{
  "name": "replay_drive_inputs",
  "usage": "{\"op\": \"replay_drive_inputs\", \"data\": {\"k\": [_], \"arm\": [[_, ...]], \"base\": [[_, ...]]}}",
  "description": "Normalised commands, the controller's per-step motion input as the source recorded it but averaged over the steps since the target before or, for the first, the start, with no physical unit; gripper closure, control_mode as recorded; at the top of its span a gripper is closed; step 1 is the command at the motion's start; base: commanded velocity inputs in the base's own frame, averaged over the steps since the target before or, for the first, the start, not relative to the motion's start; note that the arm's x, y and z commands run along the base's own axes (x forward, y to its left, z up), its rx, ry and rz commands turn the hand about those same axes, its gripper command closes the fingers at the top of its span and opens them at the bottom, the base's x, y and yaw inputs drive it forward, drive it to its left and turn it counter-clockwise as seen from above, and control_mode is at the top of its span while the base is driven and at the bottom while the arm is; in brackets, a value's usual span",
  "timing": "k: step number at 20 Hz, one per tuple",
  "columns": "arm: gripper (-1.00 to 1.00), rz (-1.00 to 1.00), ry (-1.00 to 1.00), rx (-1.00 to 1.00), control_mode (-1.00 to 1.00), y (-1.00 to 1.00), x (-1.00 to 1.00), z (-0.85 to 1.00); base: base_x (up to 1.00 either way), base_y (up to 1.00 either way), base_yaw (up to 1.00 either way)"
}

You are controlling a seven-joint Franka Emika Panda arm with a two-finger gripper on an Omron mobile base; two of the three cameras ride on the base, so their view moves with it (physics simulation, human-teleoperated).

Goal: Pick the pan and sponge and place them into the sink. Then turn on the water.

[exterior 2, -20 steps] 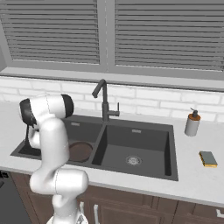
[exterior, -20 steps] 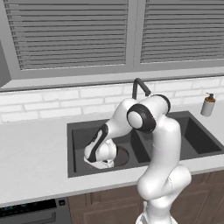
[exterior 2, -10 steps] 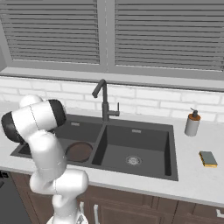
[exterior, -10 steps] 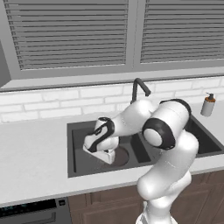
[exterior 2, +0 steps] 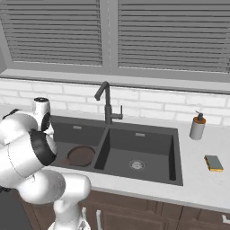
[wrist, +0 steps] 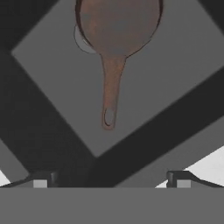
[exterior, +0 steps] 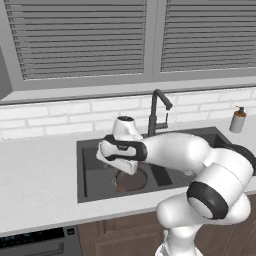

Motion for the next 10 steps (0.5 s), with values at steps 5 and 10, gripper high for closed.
{"op": "replay_drive_inputs", "data": {"k": [5, 10], "arm": [[-1.00, 0.05, -0.02, -0.01, -1.00, -0.26, -0.19, 1.00], [-1.00, 0.07, -0.07, -0.12, -1.00, -0.24, -0.12, 0.94]], "base": [[0.00, 0.00, 0.00], [0.00, 0.00, 0.00]]}}
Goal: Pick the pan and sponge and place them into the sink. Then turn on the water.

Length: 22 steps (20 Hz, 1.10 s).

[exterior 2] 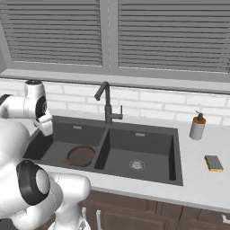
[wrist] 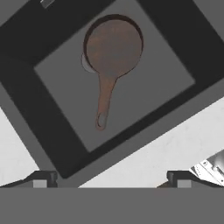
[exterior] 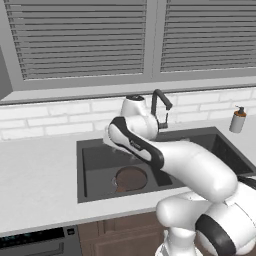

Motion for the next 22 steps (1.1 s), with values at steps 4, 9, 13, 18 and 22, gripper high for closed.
{"op": "replay_drive_inputs", "data": {"k": [4, 9, 13, 18, 22], "arm": [[-1.00, 0.14, -0.07, -0.15, -1.00, -0.52, -0.30, 0.87], [-1.00, 0.22, 0.00, -0.07, -1.00, -0.87, -0.28, 0.74], [-1.00, 0.23, 0.00, -0.03, -1.00, -0.85, -0.38, 0.13], [-1.00, 0.18, 0.00, 0.00, -1.00, -0.65, -0.12, 0.00], [-1.00, 0.17, 0.00, 0.00, -1.00, -0.67, -0.08, 0.00]], "base": [[0.00, 0.00, 0.00], [0.00, 0.00, 0.00], [0.00, 0.00, 0.00], [0.00, 0.00, 0.00], [0.00, 0.00, 0.00]]}}
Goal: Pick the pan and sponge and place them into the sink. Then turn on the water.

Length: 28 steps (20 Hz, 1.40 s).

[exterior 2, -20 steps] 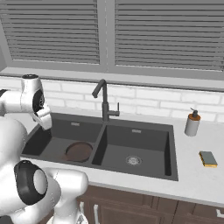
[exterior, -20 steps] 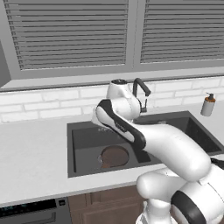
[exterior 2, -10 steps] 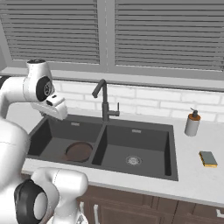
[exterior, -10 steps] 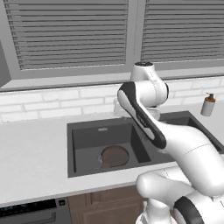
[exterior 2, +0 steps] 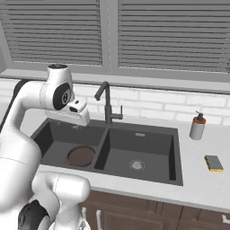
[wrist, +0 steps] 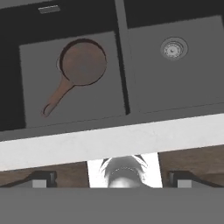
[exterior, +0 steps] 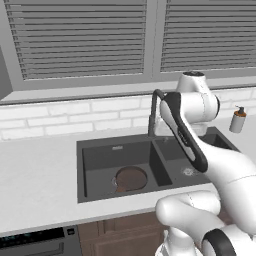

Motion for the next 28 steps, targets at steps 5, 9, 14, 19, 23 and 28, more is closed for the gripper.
{"op": "replay_drive_inputs", "data": {"k": [5, 9, 14, 19, 23, 28], "arm": [[-1.00, 0.16, 0.00, -0.01, -1.00, -0.93, -0.04, 0.00], [-1.00, 0.14, 0.00, -0.01, -1.00, -1.00, -0.01, 0.00], [-1.00, 0.12, 0.00, -0.01, -1.00, -1.00, 0.01, -0.09], [-1.00, 0.04, 0.00, -0.01, -1.00, -0.99, 0.28, -0.21], [-1.00, -0.01, 0.00, -0.01, -1.00, -0.66, 0.51, -0.33], [-1.00, -0.08, 0.00, -0.08, -1.00, -0.46, 0.53, -0.49]], "base": [[0.00, 0.00, 0.00], [0.00, 0.00, 0.00], [0.00, 0.00, 0.00], [0.00, 0.00, 0.00], [0.00, 0.00, 0.00], [0.00, 0.00, 0.00]]}}
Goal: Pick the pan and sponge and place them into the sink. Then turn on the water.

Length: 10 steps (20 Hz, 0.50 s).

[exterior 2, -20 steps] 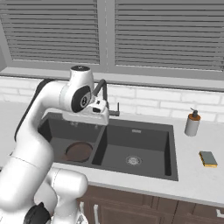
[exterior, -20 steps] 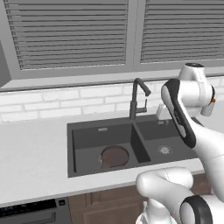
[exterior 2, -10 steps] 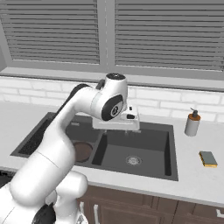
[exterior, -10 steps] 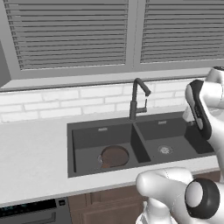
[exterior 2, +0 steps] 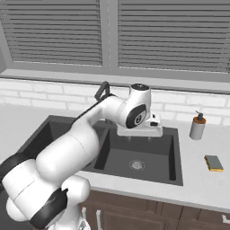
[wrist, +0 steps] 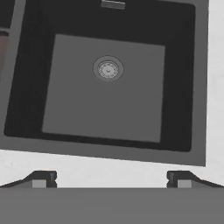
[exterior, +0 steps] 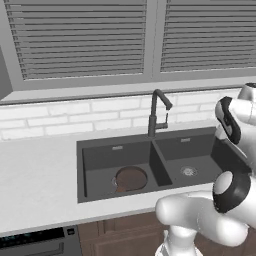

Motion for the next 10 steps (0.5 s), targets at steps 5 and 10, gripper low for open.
{"op": "replay_drive_inputs", "data": {"k": [5, 10], "arm": [[-1.00, -0.10, 0.00, -0.09, -1.00, -0.46, 0.66, -0.47], [-1.00, -0.07, 0.00, -0.02, -1.00, -0.47, 0.55, -0.34]], "base": [[0.00, 0.00, 0.00], [0.00, 0.00, 0.00]]}}
